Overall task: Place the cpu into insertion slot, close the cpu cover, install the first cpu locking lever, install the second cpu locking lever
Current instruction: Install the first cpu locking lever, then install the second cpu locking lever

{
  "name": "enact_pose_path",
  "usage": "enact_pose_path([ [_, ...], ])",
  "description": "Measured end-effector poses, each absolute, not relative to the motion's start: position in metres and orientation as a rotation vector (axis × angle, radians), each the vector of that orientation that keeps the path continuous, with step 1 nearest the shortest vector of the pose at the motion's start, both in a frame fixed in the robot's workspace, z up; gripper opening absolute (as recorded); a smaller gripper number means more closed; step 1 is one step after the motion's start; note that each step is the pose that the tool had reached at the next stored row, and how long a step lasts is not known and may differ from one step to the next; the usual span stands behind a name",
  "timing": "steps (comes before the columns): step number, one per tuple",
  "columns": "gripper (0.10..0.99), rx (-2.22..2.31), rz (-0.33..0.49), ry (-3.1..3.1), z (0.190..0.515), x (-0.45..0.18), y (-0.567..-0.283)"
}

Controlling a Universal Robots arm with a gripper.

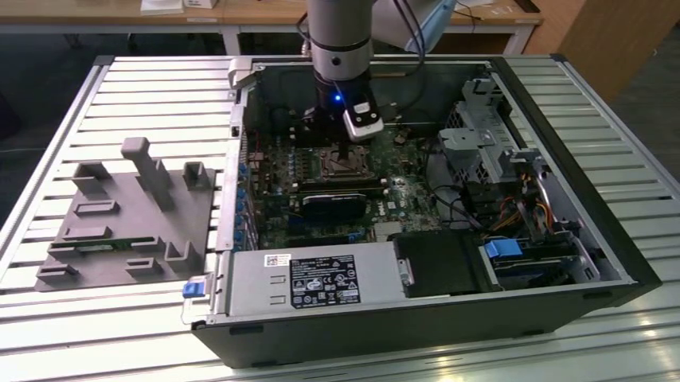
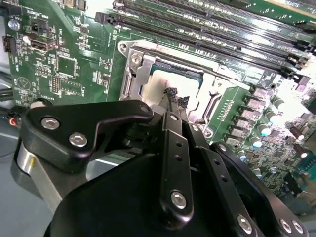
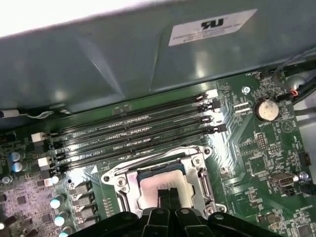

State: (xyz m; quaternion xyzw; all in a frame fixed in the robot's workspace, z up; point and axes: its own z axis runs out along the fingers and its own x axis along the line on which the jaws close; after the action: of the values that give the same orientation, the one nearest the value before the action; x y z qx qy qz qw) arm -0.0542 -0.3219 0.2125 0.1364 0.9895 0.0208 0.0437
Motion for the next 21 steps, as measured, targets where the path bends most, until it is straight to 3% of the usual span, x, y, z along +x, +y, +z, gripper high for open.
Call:
enact_pose_path([
  [10, 0.106, 0.417, 0.063, 3.025, 0.237, -0.054, -0.322],
  [21, 0.106, 0.417, 0.064, 3.025, 0.242, -0.054, -0.322],
])
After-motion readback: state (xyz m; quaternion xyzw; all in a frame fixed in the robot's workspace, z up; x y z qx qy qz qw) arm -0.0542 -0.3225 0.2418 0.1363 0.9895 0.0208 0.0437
